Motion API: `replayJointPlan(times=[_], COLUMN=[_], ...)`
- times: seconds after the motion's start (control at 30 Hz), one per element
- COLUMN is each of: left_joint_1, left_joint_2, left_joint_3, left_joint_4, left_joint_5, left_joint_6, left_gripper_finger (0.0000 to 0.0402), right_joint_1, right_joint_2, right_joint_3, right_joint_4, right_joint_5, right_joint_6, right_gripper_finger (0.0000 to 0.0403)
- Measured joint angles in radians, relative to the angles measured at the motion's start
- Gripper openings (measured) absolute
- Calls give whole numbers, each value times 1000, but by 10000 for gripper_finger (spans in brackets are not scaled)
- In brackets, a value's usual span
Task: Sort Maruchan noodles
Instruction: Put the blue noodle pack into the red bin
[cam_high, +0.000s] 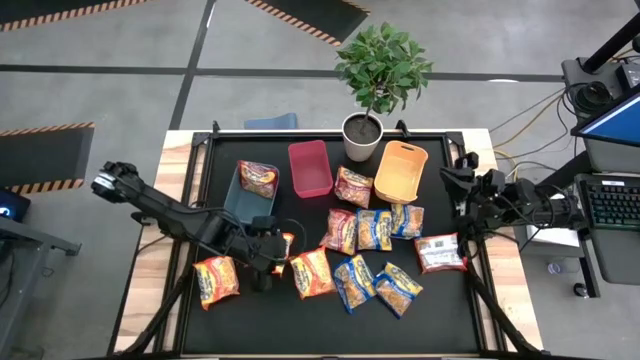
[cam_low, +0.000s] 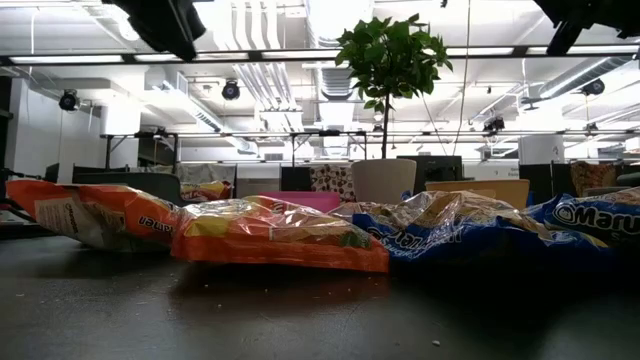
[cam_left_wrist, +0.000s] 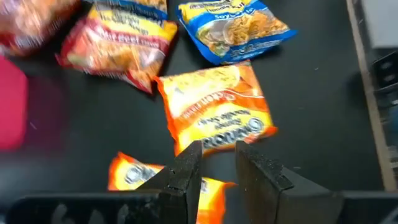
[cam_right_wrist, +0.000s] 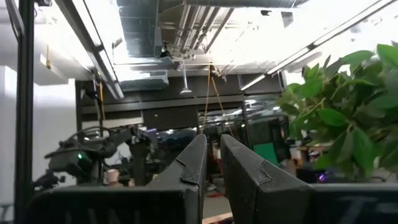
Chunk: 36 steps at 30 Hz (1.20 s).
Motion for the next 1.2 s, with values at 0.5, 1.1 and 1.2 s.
replayJointPlan(times=[0.5, 1.1, 1.2], left_joint_1=[32, 51, 61], left_joint_2=[42, 41, 41], left_joint_3=[-1, -50, -68], left_joint_4=[10, 88, 115], left_joint_5=[-38, -54, -61], left_joint_6=[378, 492, 491], left_gripper_finger=[79, 79, 79], right_joint_1=[3, 61, 61], right_joint_2=[435, 858, 911], right_joint_3=[0, 482, 576], right_joint_4=[204, -674, -970], right_joint_5=[-101, -106, -134], right_joint_6=[436, 881, 987], right_gripper_finger=[38, 38, 38])
